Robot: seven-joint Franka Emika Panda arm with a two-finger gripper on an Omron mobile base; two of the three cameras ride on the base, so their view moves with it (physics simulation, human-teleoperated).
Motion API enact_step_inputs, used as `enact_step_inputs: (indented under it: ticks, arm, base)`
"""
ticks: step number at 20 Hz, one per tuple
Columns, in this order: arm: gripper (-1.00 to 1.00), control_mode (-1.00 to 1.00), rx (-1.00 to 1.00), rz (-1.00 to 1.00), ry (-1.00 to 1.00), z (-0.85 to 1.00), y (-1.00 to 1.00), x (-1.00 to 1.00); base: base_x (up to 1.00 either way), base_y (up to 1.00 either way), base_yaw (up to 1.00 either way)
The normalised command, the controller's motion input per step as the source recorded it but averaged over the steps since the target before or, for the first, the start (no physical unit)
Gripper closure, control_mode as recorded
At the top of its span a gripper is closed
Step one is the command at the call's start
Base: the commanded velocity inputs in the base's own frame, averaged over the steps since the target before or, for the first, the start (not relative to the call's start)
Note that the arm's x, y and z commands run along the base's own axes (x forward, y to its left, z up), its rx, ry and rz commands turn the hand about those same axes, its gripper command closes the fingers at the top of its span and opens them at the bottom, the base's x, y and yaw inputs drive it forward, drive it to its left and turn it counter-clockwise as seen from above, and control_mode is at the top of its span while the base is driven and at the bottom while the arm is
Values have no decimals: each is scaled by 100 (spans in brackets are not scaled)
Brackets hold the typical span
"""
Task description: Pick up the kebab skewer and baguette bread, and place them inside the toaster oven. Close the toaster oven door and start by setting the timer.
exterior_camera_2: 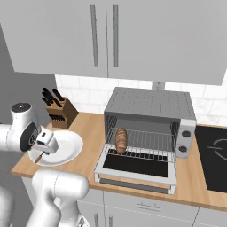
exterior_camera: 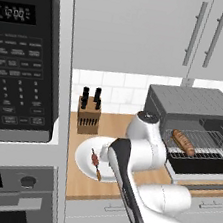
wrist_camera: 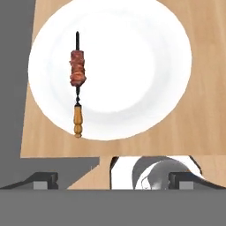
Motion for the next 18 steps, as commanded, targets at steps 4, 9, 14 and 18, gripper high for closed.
enact_step_inputs:
  ticks: [4, 9, 14, 18]
  arm:
    - [-100, -100, 12, 0, 0, -37, 9, 34]
    - [-100, -100, 5, 0, 0, -47, 36, 45]
    - [-100, -100, 0, 0, 1, -40, 45, 36]
    - [-100, -100, 0, 0, 3, -34, 3, 23]
  base:
    - [0, 0, 0]
    - [0, 0, 0]
    - [0, 0, 0]
    - [0, 0, 0]
